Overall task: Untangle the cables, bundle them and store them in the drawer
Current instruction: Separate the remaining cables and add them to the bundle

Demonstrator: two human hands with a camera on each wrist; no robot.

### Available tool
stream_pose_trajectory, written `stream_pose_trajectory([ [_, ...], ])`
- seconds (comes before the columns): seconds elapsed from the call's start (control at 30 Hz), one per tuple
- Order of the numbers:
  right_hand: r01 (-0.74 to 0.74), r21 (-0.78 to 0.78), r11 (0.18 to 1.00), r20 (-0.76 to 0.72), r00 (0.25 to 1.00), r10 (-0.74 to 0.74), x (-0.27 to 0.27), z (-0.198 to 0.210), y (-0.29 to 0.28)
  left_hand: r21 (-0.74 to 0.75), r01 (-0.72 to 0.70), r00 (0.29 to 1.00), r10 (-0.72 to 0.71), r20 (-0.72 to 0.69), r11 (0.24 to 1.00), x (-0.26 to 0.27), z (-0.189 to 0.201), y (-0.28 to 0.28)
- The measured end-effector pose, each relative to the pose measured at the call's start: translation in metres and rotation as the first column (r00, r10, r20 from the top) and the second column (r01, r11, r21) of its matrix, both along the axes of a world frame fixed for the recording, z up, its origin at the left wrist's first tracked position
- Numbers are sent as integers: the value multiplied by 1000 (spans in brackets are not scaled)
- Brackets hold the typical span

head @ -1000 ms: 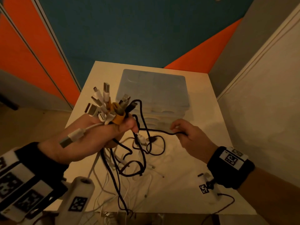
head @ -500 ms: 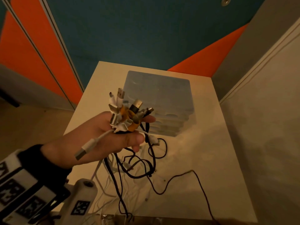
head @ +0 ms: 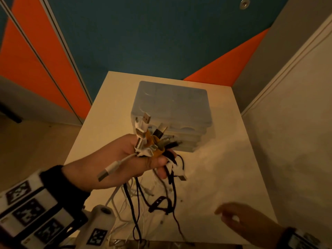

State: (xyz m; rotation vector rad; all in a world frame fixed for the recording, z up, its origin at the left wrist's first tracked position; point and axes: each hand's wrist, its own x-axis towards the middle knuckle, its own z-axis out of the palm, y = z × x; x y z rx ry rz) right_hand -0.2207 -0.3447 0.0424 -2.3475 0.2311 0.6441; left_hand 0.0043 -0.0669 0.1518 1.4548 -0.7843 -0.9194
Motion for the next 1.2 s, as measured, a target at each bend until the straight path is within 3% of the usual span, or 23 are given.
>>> stream_pose_trajectory([
  [0.1,93,134,987,189,975,-118,44,38,24,19,23,996,-25,87,1000,-1,1,2],
  [0.23,-65,460,886,290,954,-80,87,87,74,-29,8,995,-5,95,1000,-3,-2,-2],
  [0.37,-168,472,865,357,934,-14,113,101,106,-31,-62,991,65,115,998,-5,-7,-4],
  [0.5,-143,564,814,423,896,-135,120,100,109,-31,-258,966,257,-29,966,1,-8,-3],
  [0.67,-82,518,852,465,862,-199,121,90,99,-75,-292,943,275,-186,953,5,-5,6],
  [0.77,-112,446,888,496,857,-140,128,89,107,-147,-235,970,221,-105,961,3,1,7],
  [0.87,-171,375,911,540,839,-65,136,82,117,-127,-221,973,227,36,967,2,5,4],
  [1.07,-219,302,928,510,859,36,146,77,117,-51,-373,922,376,94,926,-3,5,-3],
  [1.2,-216,264,940,502,863,57,153,78,116,-57,-409,878,410,246,911,-4,-3,-2],
])
